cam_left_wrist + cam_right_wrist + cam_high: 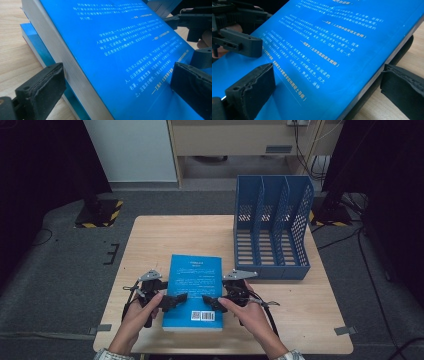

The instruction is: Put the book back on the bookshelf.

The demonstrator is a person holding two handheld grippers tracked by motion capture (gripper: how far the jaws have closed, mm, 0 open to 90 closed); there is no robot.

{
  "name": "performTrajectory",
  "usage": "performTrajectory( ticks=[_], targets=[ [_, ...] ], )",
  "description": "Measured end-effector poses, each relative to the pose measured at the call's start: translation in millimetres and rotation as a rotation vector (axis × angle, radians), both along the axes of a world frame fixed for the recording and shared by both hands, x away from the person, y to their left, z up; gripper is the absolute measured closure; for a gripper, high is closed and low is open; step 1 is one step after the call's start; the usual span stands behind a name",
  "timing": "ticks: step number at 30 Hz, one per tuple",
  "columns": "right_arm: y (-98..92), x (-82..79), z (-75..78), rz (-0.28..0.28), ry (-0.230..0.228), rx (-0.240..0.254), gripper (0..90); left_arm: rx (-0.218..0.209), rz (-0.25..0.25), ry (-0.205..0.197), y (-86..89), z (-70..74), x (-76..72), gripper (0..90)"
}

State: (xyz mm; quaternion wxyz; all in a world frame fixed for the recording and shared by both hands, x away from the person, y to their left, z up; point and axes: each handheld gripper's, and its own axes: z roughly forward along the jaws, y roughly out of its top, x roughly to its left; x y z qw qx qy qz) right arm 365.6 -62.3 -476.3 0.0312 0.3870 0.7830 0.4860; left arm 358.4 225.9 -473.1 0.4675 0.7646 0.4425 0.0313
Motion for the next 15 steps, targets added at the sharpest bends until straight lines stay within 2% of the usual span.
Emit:
performTrajectory(
  ticks=[4, 6, 15],
  targets=[
    [-0.9, 1.6, -1.5, 0.002, 0.015, 0.012, 0.1, -0.016, 0.0, 0.014, 1.3, -1.4, 1.2, 0.0],
    [-2.1, 3.4, -4.1, 0.0, 0.042, 0.038, 0.0, -0.033, 0.0, 0.023, 2.7, -3.3, 2.2, 0.0],
    [-3.8, 8.0, -9.1, -0.014, 0.086, 0.079, 0.0, -0.096, -0.012, 0.068, 9.9, -10.1, 7.5, 0.0]
  ],
)
